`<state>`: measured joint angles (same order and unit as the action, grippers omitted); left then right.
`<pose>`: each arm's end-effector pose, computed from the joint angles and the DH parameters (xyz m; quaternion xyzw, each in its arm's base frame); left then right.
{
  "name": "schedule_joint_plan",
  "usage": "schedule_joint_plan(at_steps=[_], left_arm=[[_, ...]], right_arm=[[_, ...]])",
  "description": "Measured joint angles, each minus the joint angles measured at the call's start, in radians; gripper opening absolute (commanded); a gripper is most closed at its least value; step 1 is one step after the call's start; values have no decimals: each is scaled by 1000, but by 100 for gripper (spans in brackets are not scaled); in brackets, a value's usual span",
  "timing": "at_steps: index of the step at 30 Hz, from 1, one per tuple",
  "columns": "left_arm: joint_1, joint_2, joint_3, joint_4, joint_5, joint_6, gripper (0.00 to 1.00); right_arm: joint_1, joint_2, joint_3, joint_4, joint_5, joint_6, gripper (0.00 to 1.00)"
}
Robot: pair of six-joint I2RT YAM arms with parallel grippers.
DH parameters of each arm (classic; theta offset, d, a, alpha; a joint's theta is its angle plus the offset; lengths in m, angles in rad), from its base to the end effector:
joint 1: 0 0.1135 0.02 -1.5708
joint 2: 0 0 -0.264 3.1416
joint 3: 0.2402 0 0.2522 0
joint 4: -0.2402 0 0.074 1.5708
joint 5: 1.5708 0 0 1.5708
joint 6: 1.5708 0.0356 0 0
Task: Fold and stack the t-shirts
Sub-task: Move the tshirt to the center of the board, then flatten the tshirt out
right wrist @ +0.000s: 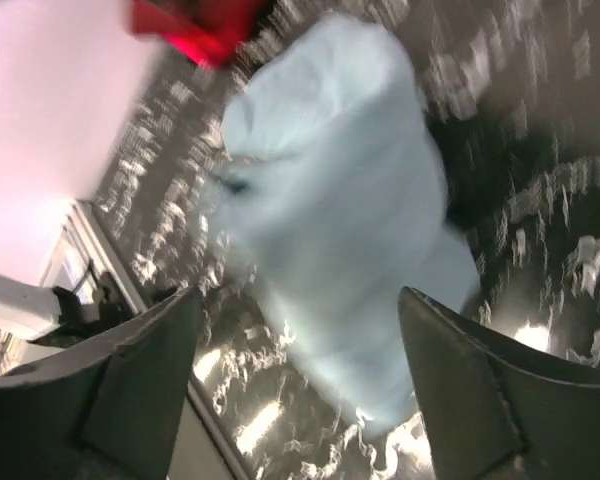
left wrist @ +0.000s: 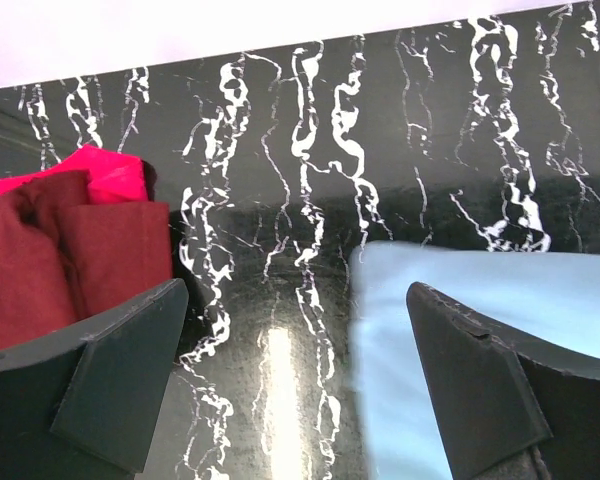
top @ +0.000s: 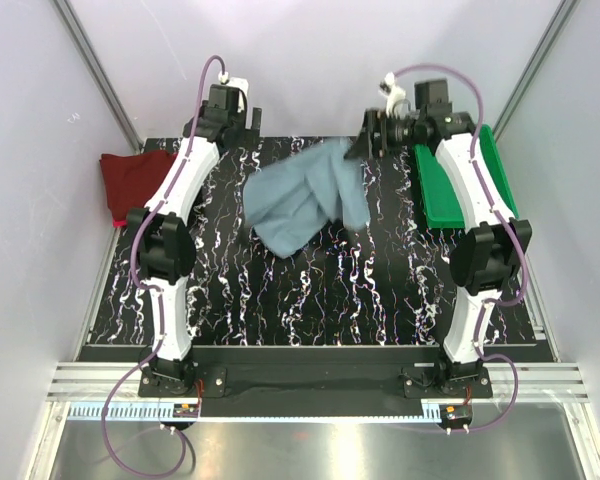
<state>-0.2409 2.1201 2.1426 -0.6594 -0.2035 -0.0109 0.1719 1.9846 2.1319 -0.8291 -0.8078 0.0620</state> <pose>0.4765 -0.1097 0.3394 0.0565 0.8877 0.0337 0.4557 0.4254 0.1000 0.3884 -0.2143 0.8196 0.3985 0.3513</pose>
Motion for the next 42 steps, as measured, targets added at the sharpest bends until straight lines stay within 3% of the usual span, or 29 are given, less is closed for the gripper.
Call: schedule_joint_plan(at_steps=[4, 7, 9, 14, 19, 29, 42], left_arm=[[-14, 0, -1, -1, 5, -12, 99], [-21, -3, -12, -1, 16, -13, 99], [-24, -8, -26, -3, 23, -13, 99], [-27, -20, -71, -8, 34, -13, 99], [-40, -36, -105, -21, 33, -11, 99], [-101, -53, -108, -27, 21, 17, 99], [-111, -53, -107, -26, 12, 21, 99]], right_arm=[[-41, 12, -188, -14, 89, -51, 94], [-95, 61, -214, -10, 164, -58, 95], [-148, 114, -182, -6, 205, -59, 94], [-261, 331, 95, 23, 275, -66, 93], [-293, 470, 253, 53, 304, -67, 93], [-270, 553, 284, 63, 267, -49, 93], [-270, 571, 284, 92, 362, -49, 95]])
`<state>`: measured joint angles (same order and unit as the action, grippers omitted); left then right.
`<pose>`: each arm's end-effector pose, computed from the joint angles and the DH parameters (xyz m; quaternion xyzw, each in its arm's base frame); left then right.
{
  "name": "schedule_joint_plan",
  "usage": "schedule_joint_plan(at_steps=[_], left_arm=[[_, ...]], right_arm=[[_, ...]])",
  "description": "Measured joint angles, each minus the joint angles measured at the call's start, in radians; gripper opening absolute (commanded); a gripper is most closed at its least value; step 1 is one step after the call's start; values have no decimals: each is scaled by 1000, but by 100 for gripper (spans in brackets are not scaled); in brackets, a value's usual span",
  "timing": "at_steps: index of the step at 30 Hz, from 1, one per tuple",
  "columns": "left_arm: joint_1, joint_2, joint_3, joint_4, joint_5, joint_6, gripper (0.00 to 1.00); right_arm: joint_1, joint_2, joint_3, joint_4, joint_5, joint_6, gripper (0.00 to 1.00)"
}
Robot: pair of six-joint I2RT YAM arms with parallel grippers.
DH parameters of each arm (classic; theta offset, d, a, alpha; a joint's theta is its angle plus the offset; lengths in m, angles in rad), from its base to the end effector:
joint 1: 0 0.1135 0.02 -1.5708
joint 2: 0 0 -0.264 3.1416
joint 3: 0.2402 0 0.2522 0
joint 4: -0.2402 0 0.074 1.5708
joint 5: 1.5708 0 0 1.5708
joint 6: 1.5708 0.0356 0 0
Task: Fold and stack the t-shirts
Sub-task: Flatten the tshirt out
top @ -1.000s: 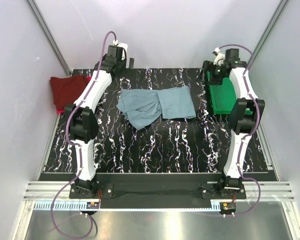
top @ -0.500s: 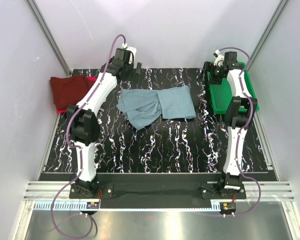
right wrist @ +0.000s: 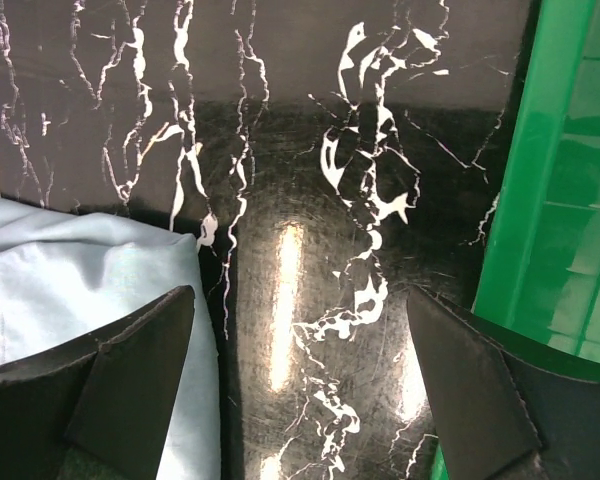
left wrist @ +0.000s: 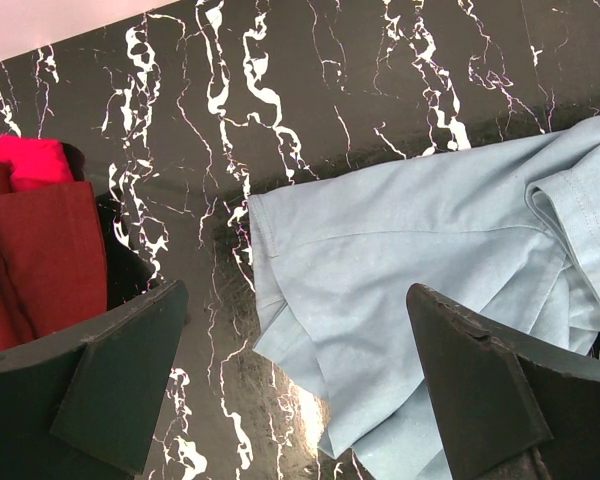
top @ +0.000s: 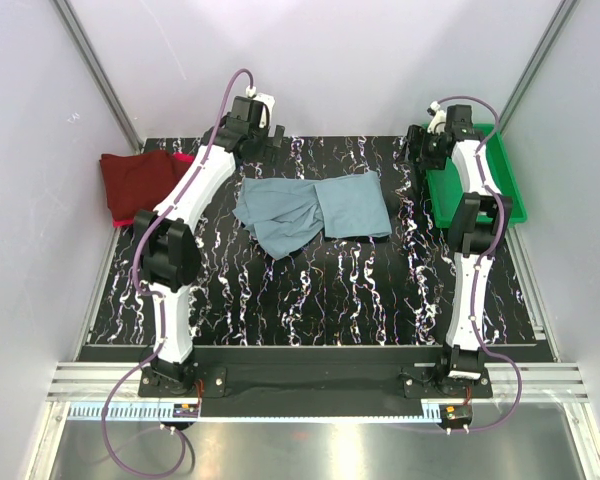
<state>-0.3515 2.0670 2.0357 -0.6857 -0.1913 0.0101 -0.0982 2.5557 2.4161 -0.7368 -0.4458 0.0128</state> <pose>0.4478 -0.1570 0.3264 0.1240 0.8984 0.0157 0.4209 0.5576 -0.0395 0.2033 -0.0242 0.9198 0.1935 0.3404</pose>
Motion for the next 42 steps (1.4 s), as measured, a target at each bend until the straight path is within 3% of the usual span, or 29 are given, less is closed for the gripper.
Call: schedule_joint_plan(at_steps=[14, 17, 20, 22, 26, 30, 42], left_arm=[[-2, 0, 0, -1, -41, 31, 99], [15, -1, -7, 0, -18, 46, 99], [58, -15, -59, -1, 3, 43, 97], [99, -18, -99, -5, 10, 40, 88], [166, -18, -134, -34, 31, 29, 83], [172, -19, -133, -29, 53, 12, 88], [164, -39, -157, -31, 154, -35, 89]], right_arm=[[7, -8, -6, -6, 35, -71, 88], [30, -88, -119, 11, 53, -135, 87], [96, -229, -289, 35, 90, -219, 85], [170, -319, -376, 43, 101, -269, 85], [344, -412, -410, 48, 93, -315, 84], [435, -409, -394, 40, 86, -325, 85], [446, -197, -324, -30, 135, -375, 84]])
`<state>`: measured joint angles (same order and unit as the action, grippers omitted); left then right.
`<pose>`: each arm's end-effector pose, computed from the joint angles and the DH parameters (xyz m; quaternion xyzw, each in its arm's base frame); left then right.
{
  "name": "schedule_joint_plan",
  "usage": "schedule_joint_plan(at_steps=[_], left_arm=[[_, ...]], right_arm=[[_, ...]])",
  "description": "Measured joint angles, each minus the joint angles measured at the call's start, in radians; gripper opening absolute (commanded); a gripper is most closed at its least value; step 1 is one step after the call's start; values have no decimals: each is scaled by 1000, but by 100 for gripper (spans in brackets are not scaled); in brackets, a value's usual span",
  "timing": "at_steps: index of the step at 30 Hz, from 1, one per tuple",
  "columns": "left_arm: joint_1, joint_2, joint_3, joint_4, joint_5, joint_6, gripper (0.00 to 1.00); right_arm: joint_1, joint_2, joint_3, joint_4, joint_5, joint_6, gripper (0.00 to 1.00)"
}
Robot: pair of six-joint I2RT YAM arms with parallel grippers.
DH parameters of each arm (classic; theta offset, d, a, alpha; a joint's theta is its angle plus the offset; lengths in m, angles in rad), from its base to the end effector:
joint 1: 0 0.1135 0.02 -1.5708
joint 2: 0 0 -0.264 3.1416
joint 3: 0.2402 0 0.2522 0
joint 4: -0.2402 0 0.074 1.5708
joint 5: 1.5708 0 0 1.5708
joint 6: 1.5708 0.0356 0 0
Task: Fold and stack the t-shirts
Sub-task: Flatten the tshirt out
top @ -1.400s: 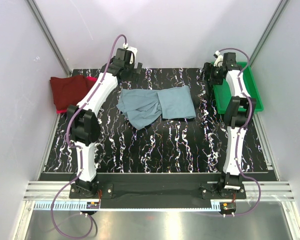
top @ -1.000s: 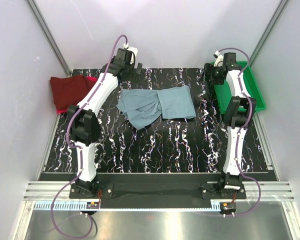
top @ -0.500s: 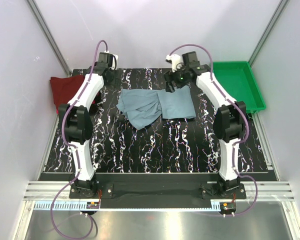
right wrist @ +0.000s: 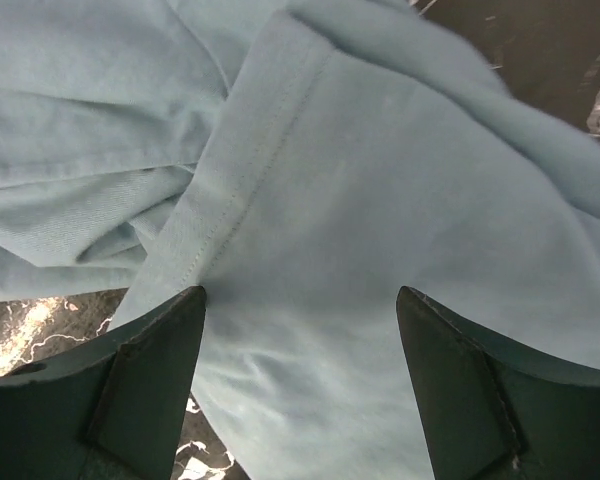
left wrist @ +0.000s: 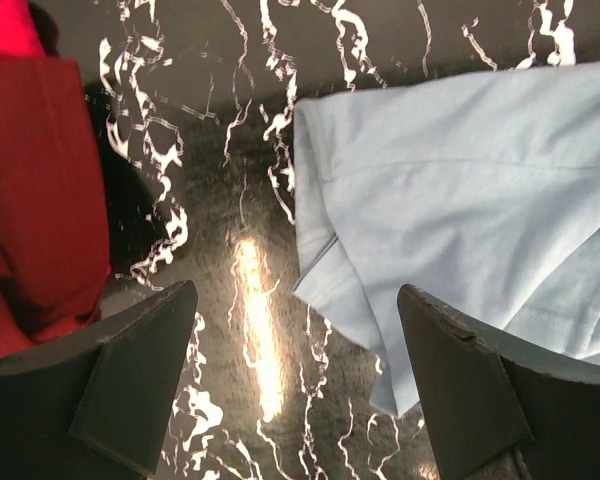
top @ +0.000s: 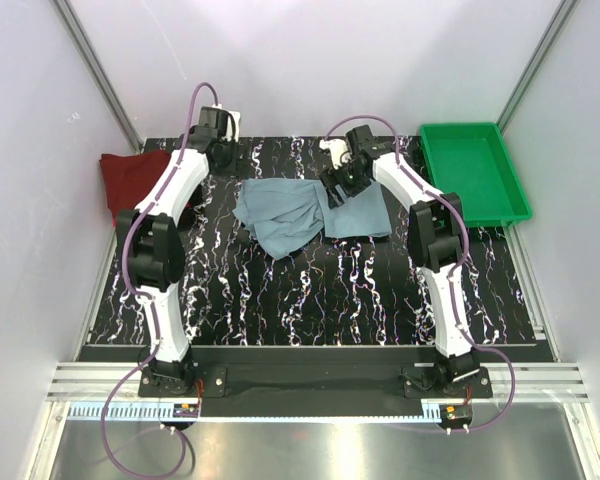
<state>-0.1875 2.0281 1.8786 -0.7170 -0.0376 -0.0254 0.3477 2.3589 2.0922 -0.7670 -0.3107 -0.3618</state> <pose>0.4509 -0.0842 0.2897 0.0695 0.9359 -0.0191 0.3448 0.4800 0.1855 0.2003 -0.3694 0.8790 0.1473 0.2632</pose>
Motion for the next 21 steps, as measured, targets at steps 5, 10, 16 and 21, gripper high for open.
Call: schedule_joint_plan(at_steps=[5, 10, 16, 21], left_arm=[[16, -18, -37, 2, 10, -10, 87], [26, -10, -66, 9, 66, -26, 83], [27, 107, -26, 24, 142, -39, 83], [30, 166, -26, 11, 158, -40, 84]], right_arm=[[41, 25, 26, -21, 6, -21, 84], [94, 26, 43, -16, 6, -37, 80], [114, 29, 43, -20, 40, -41, 61], [113, 40, 40, -21, 92, -40, 48]])
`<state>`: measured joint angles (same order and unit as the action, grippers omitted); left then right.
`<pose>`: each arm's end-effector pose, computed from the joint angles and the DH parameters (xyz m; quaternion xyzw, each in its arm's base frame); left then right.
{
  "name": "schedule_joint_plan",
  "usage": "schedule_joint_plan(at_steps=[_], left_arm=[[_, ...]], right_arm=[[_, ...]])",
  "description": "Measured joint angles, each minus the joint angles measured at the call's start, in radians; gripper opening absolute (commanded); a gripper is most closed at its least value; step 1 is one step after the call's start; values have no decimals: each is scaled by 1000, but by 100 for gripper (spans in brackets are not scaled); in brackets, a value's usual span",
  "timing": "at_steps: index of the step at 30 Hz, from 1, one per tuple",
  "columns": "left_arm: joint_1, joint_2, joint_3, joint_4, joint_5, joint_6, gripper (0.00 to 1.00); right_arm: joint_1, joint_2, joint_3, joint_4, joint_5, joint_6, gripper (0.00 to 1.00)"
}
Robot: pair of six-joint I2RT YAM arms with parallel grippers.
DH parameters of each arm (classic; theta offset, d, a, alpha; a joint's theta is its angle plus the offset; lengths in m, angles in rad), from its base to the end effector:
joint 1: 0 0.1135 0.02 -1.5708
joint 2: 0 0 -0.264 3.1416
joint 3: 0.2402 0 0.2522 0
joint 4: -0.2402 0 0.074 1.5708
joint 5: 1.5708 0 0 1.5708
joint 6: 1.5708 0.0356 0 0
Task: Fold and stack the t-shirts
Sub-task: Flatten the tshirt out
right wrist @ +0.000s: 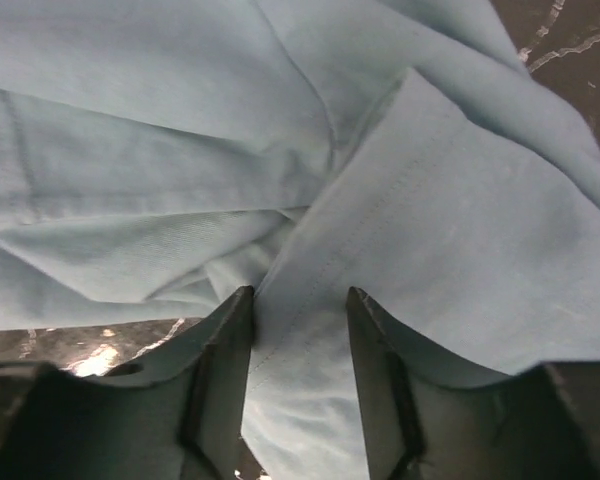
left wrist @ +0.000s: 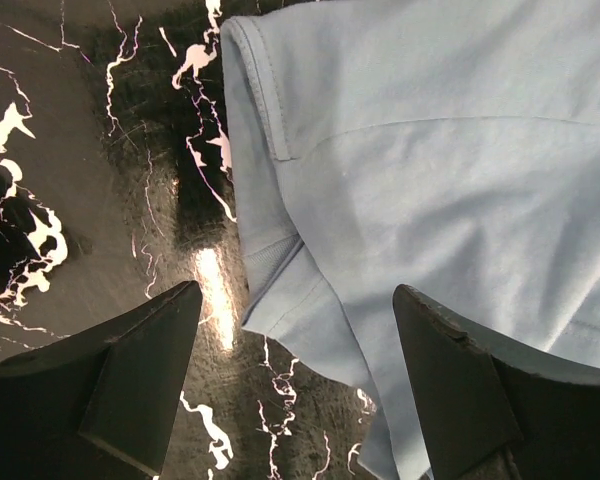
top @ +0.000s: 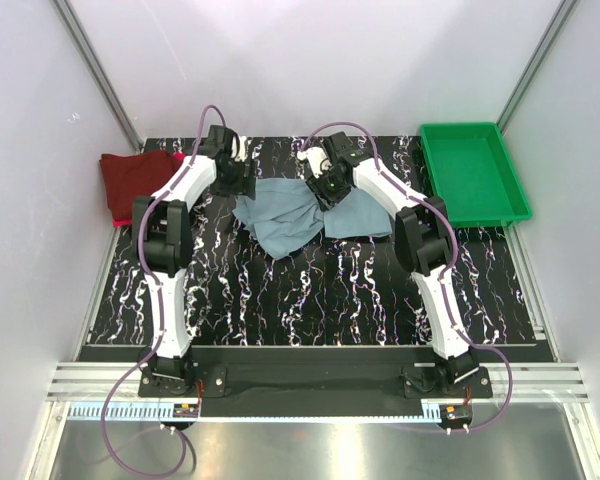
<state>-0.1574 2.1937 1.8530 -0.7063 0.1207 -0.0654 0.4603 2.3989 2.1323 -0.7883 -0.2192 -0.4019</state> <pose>0.4730 -0.0794 0.2079 0.0599 0.9624 -0.0866 0.2504 0.4627 0.2380 0.1908 -0.4270 0.8615 0.1131 0.2504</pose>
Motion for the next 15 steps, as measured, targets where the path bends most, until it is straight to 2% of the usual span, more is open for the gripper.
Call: schedule_joint_plan(at_steps=[4, 5, 8, 15], left_arm=[[2, -5, 0, 11, 8, -8, 85], [2, -5, 0, 12, 9, -11, 85], [2, -14, -3, 13, 10, -13, 86], [21, -79, -22, 17, 42, -23, 88]], right_arm=[[0, 0, -7, 9, 54, -8, 26], [0, 0, -11, 11, 68, -8, 17], [1, -6, -28, 25, 108, -15, 7], [4, -103, -29, -5, 193, -52, 6]])
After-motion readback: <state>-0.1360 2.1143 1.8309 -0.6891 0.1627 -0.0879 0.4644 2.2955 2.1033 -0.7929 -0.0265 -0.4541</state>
